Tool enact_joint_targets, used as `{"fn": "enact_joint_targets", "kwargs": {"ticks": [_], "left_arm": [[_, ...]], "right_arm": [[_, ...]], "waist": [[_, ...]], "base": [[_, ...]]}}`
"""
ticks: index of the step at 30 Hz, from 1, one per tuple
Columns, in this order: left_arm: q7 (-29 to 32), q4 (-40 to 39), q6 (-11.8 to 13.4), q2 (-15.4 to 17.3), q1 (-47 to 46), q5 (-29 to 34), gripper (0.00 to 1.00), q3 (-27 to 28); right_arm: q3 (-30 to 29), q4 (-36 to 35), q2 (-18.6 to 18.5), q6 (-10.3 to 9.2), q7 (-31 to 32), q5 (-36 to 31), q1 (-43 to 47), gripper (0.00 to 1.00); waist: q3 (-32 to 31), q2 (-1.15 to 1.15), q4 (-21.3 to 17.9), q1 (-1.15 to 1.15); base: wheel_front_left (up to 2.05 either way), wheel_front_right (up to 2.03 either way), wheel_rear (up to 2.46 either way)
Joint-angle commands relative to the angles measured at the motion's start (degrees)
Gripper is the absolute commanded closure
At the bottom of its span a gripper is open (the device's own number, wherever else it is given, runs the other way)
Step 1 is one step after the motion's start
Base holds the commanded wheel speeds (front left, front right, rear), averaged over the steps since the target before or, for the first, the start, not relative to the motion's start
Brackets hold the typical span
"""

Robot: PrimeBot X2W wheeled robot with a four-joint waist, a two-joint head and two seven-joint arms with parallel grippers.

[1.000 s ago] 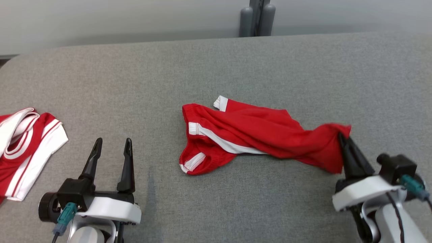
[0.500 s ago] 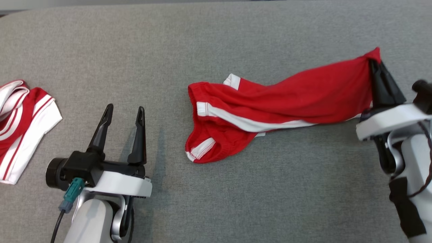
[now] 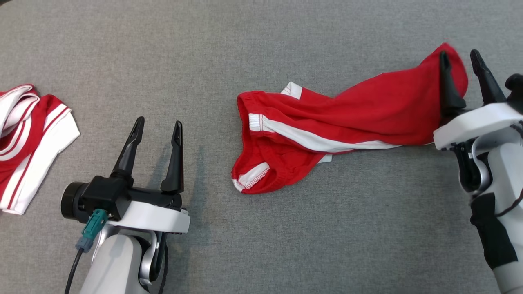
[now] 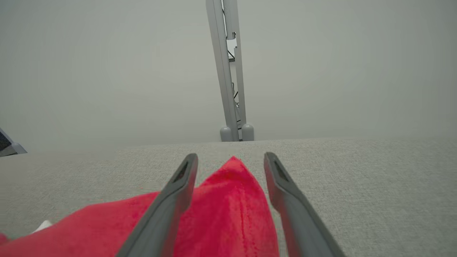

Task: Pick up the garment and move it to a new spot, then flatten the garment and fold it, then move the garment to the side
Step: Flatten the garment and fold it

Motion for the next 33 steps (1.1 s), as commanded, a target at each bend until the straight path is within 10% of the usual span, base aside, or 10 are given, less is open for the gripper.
{"fn": "enact_joint_targets", "kwargs": {"ticks": [1, 15, 33], "left_arm": [[0.0, 0.1, -0.4, 0.1, -0.3, 0.2, 0.00, 0.4], [0.0, 1.2, -0.3, 0.0, 4.9, 0.6, 0.00, 2.8], [0.0, 2.2, -0.5, 0.5, 8.6, 0.5, 0.00, 2.9]], "right_arm": [[-0.1, -1.4, -0.2, 0.01, -0.3, -0.6, 1.9, 0.00], [-3.6, -23.0, 3.9, 0.01, -0.3, -7.5, 25.7, 0.00], [-5.8, -27.5, 6.9, 0.01, -0.3, -8.7, 34.8, 0.00]], "waist": [[-0.7, 0.00, -0.3, 0.00], [-6.7, 0.00, -2.7, 0.00], [-9.9, 0.00, -4.3, 0.00]], "base": [[0.00, 0.00, 0.00], [0.00, 0.00, 0.00], [0.00, 0.00, 0.00]]}}
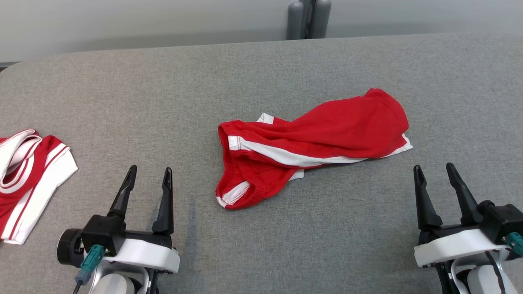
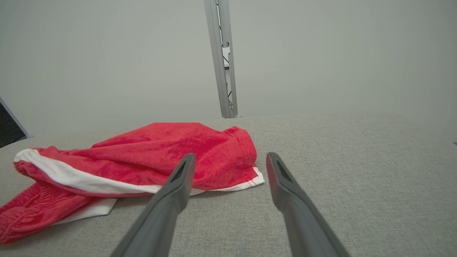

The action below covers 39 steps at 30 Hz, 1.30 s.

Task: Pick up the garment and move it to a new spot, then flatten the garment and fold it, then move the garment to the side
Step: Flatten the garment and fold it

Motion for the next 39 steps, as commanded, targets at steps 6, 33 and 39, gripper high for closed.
{"fn": "enact_joint_targets", "kwargs": {"ticks": [6, 33, 39], "left_arm": [[0.0, 0.4, -0.1, 0.3, -0.5, 0.2, 0.00, -0.5], [25.7, 12.8, -6.5, -0.2, -19.8, -9.1, 0.00, -9.8], [26.4, 12.4, -7.1, 0.4, -20.5, -9.8, 1.00, -10.6]], "right_arm": [[-0.4, -0.7, 0.1, 0.01, -0.3, -0.5, 0.3, 0.00], [0.6, -0.1, 1.0, 0.01, -0.3, 1.0, -1.3, 0.00], [0.0, 0.4, 1.1, 0.01, -0.3, 1.0, -1.9, 0.00]], "waist": [[-0.3, 0.00, 0.2, 0.00], [2.6, 0.00, -4.3, 0.00], [3.2, 0.00, -4.1, 0.00]], "base": [[0.00, 0.00, 0.00], [0.00, 0.00, 0.00], [0.00, 0.00, 0.00]]}}
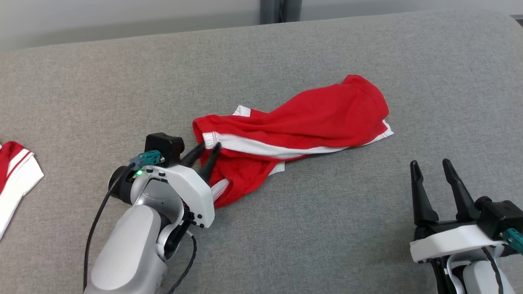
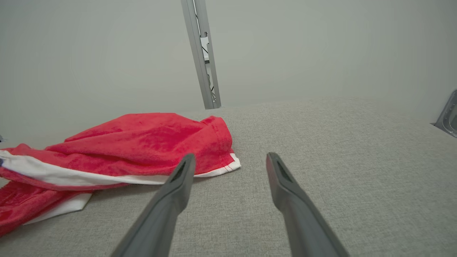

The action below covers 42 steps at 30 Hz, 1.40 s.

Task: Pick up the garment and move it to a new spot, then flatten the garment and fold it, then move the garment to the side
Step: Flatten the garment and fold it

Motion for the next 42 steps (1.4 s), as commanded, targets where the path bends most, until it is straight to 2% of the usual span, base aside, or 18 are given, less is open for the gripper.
{"fn": "enact_joint_targets", "kwargs": {"ticks": [1, 8, 13, 24, 25, 26, 27, 33, 42], "left_arm": [[-0.2, -0.3, -0.3, 0.6, -1.3, 0.0, 1.00, 0.1], [-1.0, -1.7, -0.1, 1.0, -2.5, 1.0, 1.00, -1.1], [-1.7, -2.1, -0.1, 0.7, -3.5, 1.4, 1.00, -1.9], [-4.7, -1.6, -0.1, -0.1, -6.3, 1.8, 1.00, -4.5], [-5.0, -1.5, -0.1, -0.2, -6.4, 1.7, 1.00, -4.6], [-5.3, -1.5, -0.1, -0.2, -6.5, 1.8, 1.00, -4.8], [-5.6, -1.4, 0.0, -0.2, -6.6, 1.9, 1.00, -4.8], [-8.3, -2.2, 0.5, 0.8, -5.9, 2.6, 1.00, -4.9], [-13.9, -7.2, 2.5, 2.2, -3.8, 3.4, 1.00, -3.6]], "right_arm": [[-0.3, 0.4, -0.1, 0.01, -0.3, -0.1, -1.0, 0.00], [-0.9, 6.8, -3.1, 0.01, -0.3, 0.7, -5.7, 0.00], [0.8, 12.1, -5.4, 0.01, -0.3, 1.5, -10.7, 0.00], [11.6, 29.6, -9.7, 0.01, -0.1, 5.7, -21.6, 0.00], [12.6, 30.7, -9.5, 0.01, 0.0, 6.5, -21.9, 0.53], [13.5, 31.6, -9.5, 0.01, 0.0, 7.2, -22.0, 0.68], [14.2, 32.2, -9.5, 0.01, 0.0, 7.8, -22.3, 0.98], [15.8, 30.1, -10.4, 0.01, 0.1, 11.4, -22.7, 1.00], [10.9, 15.6, -11.6, 0.01, -0.2, 12.7, -20.1, 1.00]], "waist": [[0.2, 0.00, 0.1, 0.00], [2.0, 0.00, 1.4, 0.00], [3.7, 0.00, 2.7, 0.00], [6.9, 0.00, 6.2, 0.00], [7.0, 0.00, 6.3, 0.00], [7.1, 0.00, 6.4, 0.00], [7.1, 0.00, 6.4, 0.00], [6.8, 0.00, 5.8, 0.00], [3.8, 0.00, 4.6, 0.00]], "base": [[0.00, 0.00, 0.00], [0.00, 0.00, 0.00], [0.00, 0.00, 0.00], [0.00, 0.00, 0.00], [0.00, 0.00, 0.00], [0.00, 0.00, 0.00], [0.00, 0.00, 0.00], [0.00, 0.00, 0.00], [0.00, 0.00, 0.00]]}}
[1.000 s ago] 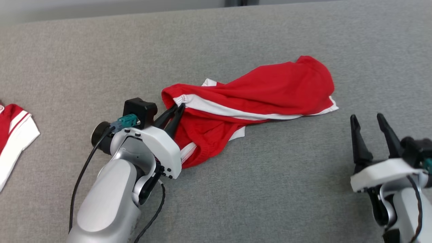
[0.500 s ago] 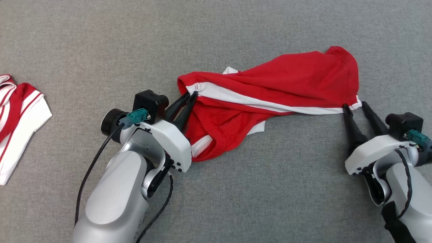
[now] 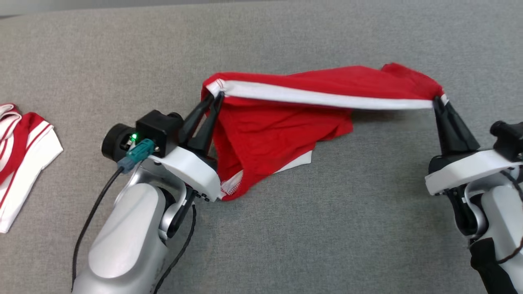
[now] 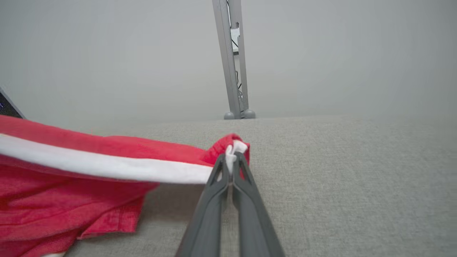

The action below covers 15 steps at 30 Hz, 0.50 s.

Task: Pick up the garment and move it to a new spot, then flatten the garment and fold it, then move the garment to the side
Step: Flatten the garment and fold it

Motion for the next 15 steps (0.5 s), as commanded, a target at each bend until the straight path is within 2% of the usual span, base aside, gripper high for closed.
{"fn": "enact_joint_targets", "kwargs": {"ticks": [1, 7, 14, 15], "left_arm": [[-0.9, -1.4, 0.6, 0.6, 0.4, 0.4, 1.00, 0.6], [-1.7, -7.2, 1.6, 2.1, 0.4, 0.7, 1.00, 1.5], [0.6, -16.8, 2.3, 4.1, -1.6, 1.6, 1.00, 2.1], [0.6, -16.8, 2.3, 4.1, -1.6, 1.6, 1.00, 2.1]], "right_arm": [[-0.9, -2.5, -0.5, 0.01, 0.0, 0.1, 0.9, 1.00], [-4.0, -11.3, -1.5, 0.01, 0.4, 0.4, 1.4, 1.00], [-9.0, -25.6, -1.1, 0.01, 5.1, -0.1, 0.9, 1.00], [-9.0, -25.6, -1.1, 0.01, 5.1, -0.1, 0.9, 1.00]], "waist": [[-1.2, 0.00, -0.4, 0.00], [-4.8, 0.00, -0.8, 0.00], [-8.1, 0.00, -0.8, 0.00], [-8.1, 0.00, -0.8, 0.00]], "base": [[0.00, 0.00, 0.00], [0.00, 0.00, 0.00], [0.00, 0.00, 0.00], [0.00, 0.00, 0.00]]}}
